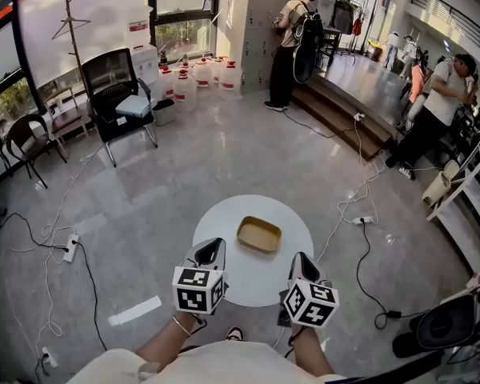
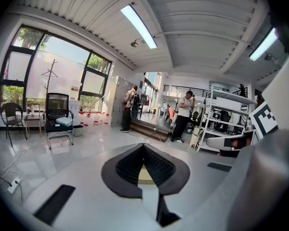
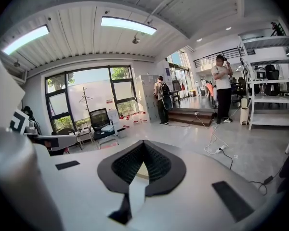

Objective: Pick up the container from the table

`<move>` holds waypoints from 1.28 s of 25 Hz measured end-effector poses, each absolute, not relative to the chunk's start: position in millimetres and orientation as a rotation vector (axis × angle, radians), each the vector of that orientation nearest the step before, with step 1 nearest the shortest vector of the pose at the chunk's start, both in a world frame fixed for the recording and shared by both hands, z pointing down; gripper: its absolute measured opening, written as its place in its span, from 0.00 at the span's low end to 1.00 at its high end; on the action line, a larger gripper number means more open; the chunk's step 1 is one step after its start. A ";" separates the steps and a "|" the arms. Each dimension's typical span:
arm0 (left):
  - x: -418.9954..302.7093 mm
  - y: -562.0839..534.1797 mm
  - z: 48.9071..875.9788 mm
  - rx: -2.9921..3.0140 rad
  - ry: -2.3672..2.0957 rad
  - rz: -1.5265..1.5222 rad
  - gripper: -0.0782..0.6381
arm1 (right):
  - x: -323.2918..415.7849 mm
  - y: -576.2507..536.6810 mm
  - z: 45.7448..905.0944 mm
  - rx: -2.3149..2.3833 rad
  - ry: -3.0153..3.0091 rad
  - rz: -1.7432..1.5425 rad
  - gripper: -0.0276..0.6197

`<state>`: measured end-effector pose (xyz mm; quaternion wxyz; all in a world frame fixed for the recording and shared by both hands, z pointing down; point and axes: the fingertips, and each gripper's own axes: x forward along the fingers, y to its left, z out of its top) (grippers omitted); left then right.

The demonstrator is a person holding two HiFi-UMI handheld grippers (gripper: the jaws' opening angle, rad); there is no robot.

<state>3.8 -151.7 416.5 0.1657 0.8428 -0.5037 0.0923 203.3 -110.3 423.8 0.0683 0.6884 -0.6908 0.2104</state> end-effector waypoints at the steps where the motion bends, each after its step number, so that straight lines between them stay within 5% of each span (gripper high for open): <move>1: 5.6 -155.4 415.9 2.401 -1.440 0.264 0.13 | 205.4 -114.4 423.7 2.072 -2.086 0.633 0.08; 32: 61.2 -248.2 446.8 2.395 -1.345 0.371 0.13 | 256.1 -203.8 451.0 2.095 -2.018 0.716 0.08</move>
